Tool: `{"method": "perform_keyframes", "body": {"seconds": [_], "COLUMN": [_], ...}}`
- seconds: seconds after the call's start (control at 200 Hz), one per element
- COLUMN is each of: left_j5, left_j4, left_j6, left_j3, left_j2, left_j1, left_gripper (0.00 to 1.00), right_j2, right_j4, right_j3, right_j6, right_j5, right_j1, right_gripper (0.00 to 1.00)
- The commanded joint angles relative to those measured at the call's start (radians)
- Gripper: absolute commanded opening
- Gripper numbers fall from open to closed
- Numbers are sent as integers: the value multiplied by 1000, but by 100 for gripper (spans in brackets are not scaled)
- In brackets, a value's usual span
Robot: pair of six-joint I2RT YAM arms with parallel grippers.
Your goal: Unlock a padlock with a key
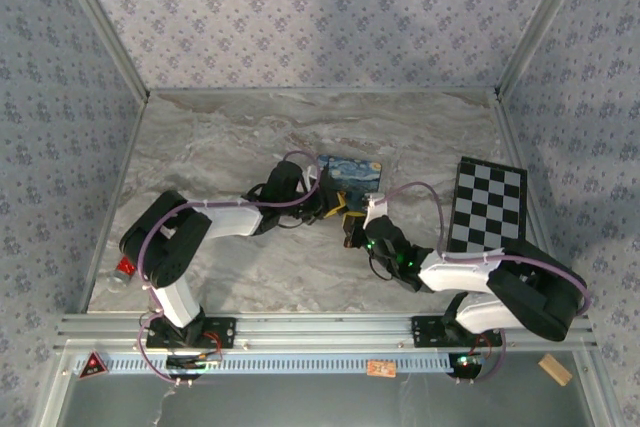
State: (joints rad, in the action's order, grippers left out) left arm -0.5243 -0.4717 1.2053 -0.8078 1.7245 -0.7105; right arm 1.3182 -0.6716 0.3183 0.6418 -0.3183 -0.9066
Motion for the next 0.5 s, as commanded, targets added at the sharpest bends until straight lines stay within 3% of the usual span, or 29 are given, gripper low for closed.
{"method": "perform_keyframes", "body": {"seconds": [0.0, 0.495], "left_j5": [-23, -19], "left_j4": [-54, -47], "left_j6": [14, 12], "left_j3": [10, 8], "left_j2": [-2, -46], "left_j1": [24, 39], "left_gripper": [0, 0], "right_j2": [-7, -9], "right_j4": [-29, -40], "right_j3": [-23, -56], "right_j6": [54, 42], "right_j5": [-7, 144], "right_j1": [24, 108], "right_gripper": [0, 0]}}
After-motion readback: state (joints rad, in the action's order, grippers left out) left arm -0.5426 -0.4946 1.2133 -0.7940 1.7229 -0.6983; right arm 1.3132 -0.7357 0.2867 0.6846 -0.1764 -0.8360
